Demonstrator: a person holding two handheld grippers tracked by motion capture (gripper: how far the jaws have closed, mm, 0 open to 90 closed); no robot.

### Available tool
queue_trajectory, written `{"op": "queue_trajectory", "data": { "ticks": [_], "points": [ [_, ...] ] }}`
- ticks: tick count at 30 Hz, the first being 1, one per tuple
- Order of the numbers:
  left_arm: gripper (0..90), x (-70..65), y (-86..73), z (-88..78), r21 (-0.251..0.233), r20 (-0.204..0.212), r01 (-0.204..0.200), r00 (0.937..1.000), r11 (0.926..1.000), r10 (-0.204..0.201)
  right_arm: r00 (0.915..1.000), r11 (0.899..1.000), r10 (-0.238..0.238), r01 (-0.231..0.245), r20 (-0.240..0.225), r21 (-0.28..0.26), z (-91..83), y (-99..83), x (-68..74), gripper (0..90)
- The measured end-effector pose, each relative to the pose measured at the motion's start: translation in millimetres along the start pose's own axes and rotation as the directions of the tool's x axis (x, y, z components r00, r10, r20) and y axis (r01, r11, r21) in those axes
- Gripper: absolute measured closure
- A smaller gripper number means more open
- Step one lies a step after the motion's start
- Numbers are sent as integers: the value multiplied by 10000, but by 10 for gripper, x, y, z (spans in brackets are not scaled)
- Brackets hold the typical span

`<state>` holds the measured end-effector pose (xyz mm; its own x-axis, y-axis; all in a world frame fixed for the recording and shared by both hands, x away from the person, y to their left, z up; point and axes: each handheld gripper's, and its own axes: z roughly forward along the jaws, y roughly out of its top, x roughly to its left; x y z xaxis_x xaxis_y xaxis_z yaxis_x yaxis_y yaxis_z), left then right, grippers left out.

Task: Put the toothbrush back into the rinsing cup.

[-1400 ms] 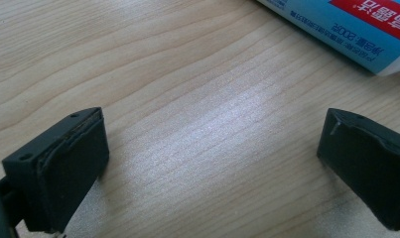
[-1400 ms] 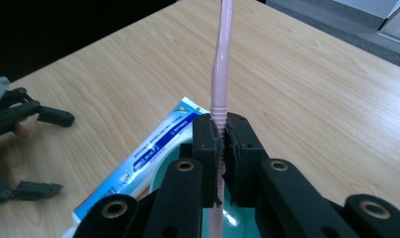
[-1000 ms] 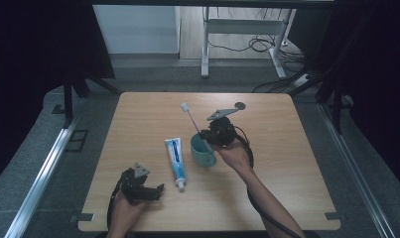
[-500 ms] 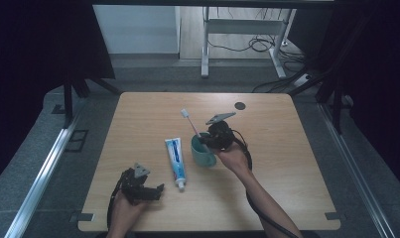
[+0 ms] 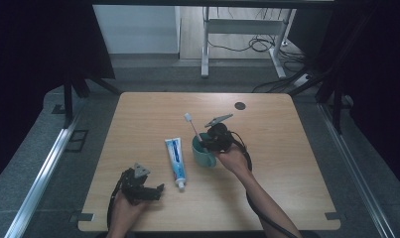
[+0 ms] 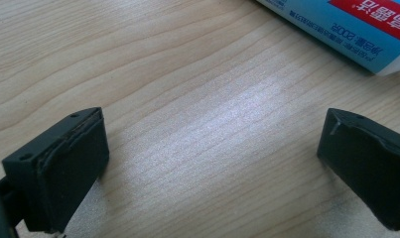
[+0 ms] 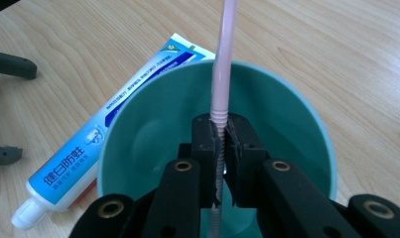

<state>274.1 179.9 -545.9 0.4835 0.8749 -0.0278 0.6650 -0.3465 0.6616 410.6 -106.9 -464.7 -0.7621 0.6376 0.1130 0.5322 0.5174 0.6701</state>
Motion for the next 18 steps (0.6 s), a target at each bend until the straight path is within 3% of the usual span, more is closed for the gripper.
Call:
{"op": "queue_trajectory", "data": {
  "ticks": [6, 18],
  "points": [
    [0, 0, 1, -2, 20, 4, -11, 10000, 10000, 11, 10000, 9995, 39, -39, -18, 301, 38, -19, -16, 809],
    [0, 0, 1, 0, 11, 5, -9, 10000, 10000, 9, 10000, 9995, 36, -34, -49, 312, 25, -14, -23, 759]
  ]
}}
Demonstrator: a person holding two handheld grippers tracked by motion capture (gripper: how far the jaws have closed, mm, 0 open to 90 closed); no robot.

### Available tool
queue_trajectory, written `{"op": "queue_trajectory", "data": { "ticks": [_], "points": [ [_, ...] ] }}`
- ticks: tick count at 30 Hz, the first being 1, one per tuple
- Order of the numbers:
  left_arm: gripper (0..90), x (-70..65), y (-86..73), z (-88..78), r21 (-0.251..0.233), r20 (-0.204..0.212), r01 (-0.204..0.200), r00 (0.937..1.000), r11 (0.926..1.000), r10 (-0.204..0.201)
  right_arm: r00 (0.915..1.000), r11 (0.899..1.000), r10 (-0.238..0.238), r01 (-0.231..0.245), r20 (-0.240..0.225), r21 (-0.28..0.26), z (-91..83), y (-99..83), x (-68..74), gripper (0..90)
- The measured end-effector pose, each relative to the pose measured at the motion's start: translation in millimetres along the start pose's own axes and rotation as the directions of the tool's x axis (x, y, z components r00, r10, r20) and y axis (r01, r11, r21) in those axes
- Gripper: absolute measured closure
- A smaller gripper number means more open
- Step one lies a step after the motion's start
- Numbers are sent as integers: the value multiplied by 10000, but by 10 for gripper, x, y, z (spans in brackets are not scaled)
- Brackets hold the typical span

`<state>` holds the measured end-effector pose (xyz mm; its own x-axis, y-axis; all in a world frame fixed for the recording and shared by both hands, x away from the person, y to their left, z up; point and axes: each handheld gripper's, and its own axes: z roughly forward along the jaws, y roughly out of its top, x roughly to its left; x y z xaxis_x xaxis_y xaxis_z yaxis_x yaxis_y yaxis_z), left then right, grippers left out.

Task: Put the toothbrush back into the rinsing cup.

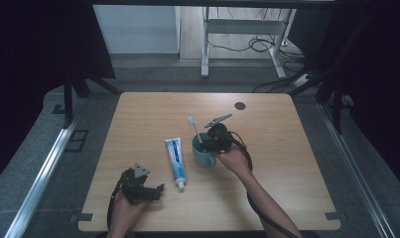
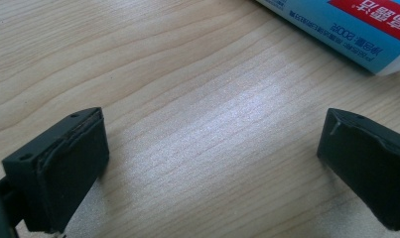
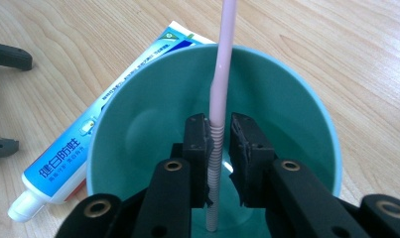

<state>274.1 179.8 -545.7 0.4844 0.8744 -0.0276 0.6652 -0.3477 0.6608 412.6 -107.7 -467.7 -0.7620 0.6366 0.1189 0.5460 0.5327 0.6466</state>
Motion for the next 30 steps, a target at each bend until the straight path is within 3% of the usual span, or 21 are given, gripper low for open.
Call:
{"op": "queue_trajectory", "data": {
  "ticks": [8, 19, 30],
  "points": [
    [0, 0, 0, 0, -3, 9, 3, 10000, 10000, -3, 9998, 9995, -184, 186, 86, -244, -107, 31, 28, 686],
    [0, -1, 0, 0, -5, 7, 4, 10000, 10000, -4, 9979, 9964, -635, 642, 131, -561, -312, 83, 83, 447],
    [0, -1, -1, 1, -15, 4, 5, 10000, 10000, -5, 9952, 9917, -950, 966, 232, -848, -455, 71, 119, 298]
  ]
}}
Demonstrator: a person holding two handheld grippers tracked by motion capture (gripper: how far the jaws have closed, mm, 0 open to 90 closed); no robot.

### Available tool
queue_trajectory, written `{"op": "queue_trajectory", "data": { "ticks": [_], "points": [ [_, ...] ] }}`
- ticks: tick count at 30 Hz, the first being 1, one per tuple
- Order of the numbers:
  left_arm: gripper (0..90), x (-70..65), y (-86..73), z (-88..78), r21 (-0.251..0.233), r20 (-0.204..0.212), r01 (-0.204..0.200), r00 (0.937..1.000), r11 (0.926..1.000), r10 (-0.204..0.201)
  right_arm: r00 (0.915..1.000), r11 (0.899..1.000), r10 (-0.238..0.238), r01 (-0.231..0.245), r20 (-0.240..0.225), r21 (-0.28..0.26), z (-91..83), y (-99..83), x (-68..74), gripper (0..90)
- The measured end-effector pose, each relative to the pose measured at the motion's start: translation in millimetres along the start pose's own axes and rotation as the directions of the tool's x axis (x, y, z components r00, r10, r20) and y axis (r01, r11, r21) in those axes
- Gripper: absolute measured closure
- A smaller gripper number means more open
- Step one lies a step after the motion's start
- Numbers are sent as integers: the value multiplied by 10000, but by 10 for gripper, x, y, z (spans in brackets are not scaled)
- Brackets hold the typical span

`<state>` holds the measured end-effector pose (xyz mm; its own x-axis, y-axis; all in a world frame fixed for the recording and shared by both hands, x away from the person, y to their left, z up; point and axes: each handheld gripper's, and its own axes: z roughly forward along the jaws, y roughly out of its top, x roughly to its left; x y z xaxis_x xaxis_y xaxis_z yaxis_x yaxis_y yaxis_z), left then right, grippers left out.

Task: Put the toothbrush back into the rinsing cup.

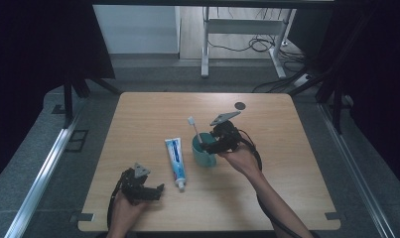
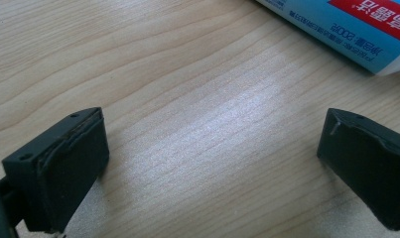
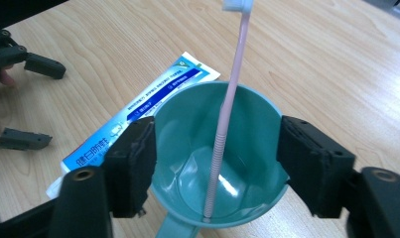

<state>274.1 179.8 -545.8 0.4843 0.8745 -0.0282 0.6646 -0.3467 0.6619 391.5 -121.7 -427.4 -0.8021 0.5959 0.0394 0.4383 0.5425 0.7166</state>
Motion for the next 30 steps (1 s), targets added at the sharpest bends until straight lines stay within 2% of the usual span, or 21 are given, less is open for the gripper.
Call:
{"op": "queue_trajectory", "data": {
  "ticks": [9, 15, 23, 30],
  "points": [
    [0, 1, 1, 0, 1, -5, -24, 10000, 10000, 24, 9993, 9994, -332, 333, 188, -80, -148, -40, 32, 177],
    [0, 2, 1, -1, 13, -1, -28, 10000, 10000, 28, 9980, 9986, -519, 523, 371, -94, -223, -109, 30, 134],
    [0, 2, 1, 0, 3, -4, -26, 10000, 10000, 26, 9967, 9980, -629, 632, 515, -41, -285, -232, 2, 91],
    [0, 1, 1, -1, 17, -3, -24, 10000, 10000, 24, 9947, 9973, -740, 738, 711, 51, -312, -348, -35, 0]
  ]
}}
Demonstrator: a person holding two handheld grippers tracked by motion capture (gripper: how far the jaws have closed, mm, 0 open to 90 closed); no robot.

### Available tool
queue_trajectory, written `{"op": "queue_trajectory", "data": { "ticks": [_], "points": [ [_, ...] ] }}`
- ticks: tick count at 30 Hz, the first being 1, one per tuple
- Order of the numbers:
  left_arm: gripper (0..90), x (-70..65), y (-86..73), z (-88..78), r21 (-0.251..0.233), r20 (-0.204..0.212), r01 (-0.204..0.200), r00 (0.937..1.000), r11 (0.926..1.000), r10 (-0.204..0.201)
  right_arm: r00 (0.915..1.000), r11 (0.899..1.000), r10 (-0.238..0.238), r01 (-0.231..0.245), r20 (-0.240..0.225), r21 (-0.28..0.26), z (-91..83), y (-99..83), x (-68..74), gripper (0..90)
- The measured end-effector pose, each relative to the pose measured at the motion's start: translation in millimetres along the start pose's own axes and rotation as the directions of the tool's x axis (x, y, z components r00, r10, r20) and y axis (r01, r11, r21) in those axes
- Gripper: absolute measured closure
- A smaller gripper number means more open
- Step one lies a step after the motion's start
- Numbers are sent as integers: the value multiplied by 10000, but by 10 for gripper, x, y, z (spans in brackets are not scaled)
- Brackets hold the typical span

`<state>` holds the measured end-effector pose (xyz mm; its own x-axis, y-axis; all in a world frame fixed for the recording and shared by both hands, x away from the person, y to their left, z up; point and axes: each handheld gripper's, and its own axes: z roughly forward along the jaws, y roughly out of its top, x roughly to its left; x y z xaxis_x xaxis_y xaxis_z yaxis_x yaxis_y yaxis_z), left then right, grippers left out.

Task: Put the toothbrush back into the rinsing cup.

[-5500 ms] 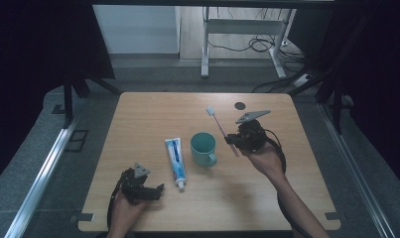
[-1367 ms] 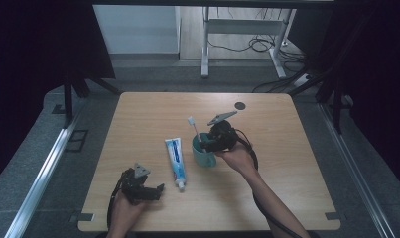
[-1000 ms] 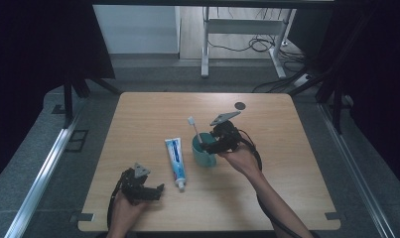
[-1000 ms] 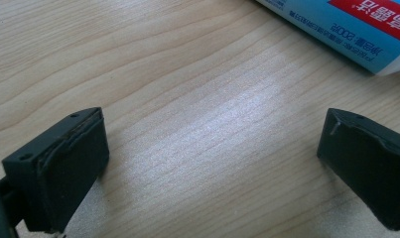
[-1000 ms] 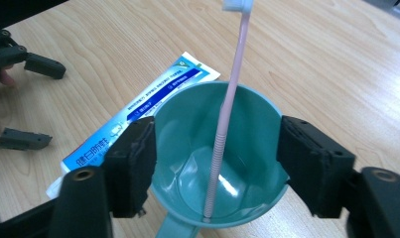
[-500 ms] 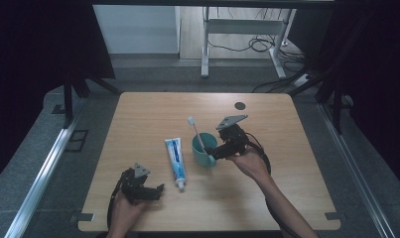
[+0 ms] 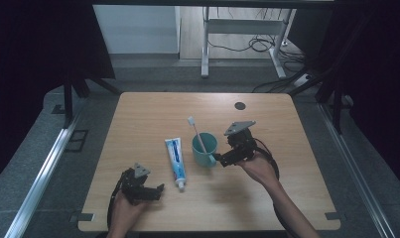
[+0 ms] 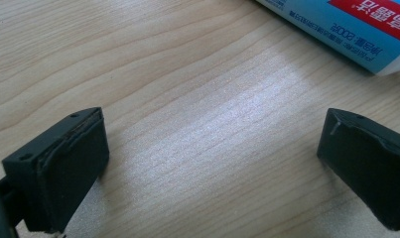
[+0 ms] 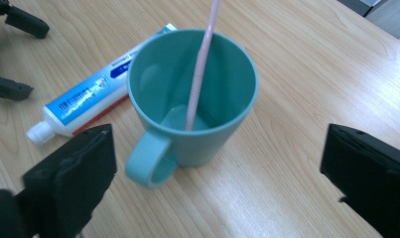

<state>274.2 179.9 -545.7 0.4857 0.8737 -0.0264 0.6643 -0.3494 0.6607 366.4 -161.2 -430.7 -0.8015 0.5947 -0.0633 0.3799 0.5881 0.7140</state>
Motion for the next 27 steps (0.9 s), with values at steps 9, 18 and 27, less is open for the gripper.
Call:
{"op": "queue_trajectory", "data": {
  "ticks": [9, 18, 27],
  "points": [
    [0, -1, 0, 1, -13, -3, 15, 10000, 10000, -15, 9999, 9999, 83, -82, 98, -69, -41, -156, -27, 0],
    [0, -7, -1, 4, -42, -8, 95, 10000, 9999, -95, 9992, 9991, 387, -386, 69, -156, -120, -333, -72, 0],
    [0, -2, -1, 3, -26, -4, 32, 10000, 10000, -32, 9986, 9987, 485, -481, 221, -166, -193, -512, -90, 0]
  ]
}}
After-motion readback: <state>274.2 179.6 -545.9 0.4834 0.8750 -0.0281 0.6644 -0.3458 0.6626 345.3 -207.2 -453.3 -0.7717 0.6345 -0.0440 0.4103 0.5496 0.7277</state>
